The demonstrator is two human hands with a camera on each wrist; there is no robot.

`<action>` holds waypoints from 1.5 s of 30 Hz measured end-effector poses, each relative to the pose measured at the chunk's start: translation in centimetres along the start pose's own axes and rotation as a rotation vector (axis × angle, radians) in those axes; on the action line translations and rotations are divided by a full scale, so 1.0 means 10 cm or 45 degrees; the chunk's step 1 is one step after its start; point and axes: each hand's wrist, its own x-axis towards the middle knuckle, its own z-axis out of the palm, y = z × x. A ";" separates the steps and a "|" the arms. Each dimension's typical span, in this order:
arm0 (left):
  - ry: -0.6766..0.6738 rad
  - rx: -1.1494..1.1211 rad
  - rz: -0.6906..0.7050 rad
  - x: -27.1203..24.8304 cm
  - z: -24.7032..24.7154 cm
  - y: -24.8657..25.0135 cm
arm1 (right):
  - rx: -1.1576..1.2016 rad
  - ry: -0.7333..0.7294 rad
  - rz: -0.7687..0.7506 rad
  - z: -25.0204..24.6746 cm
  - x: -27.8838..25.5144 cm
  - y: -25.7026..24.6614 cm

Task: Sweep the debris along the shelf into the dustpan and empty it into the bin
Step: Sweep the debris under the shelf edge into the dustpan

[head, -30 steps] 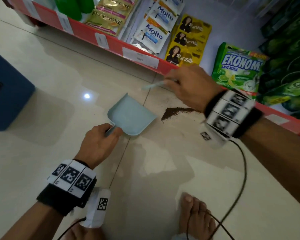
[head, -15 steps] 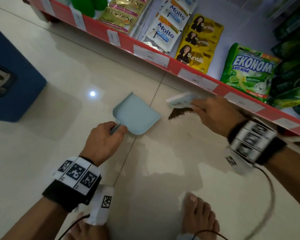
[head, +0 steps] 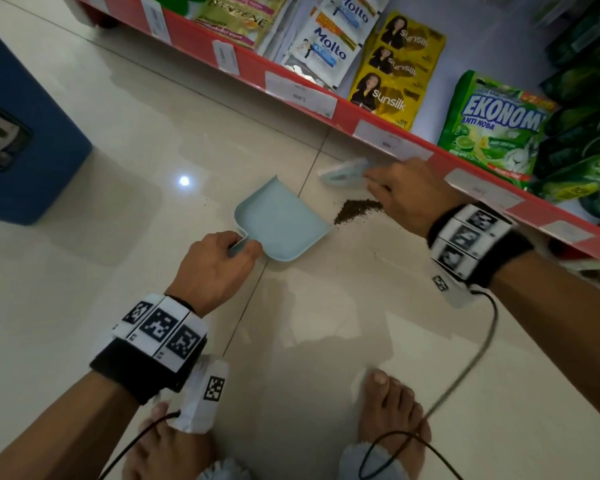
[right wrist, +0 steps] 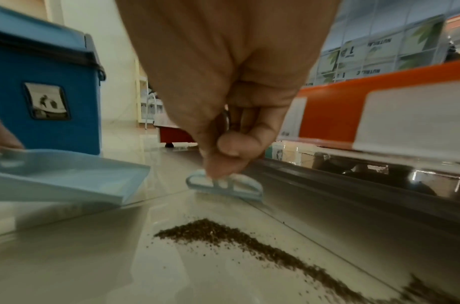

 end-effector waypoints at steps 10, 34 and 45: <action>-0.003 0.030 0.059 0.04 0.05 0.13 | -0.107 0.215 0.117 -0.16 -0.20 0.20; -0.079 0.079 0.050 -0.05 0.19 0.08 | -0.030 0.054 -0.114 -0.02 -0.56 0.12; -0.309 0.063 0.211 0.03 0.78 0.52 | -0.023 0.701 0.394 0.24 -1.37 0.64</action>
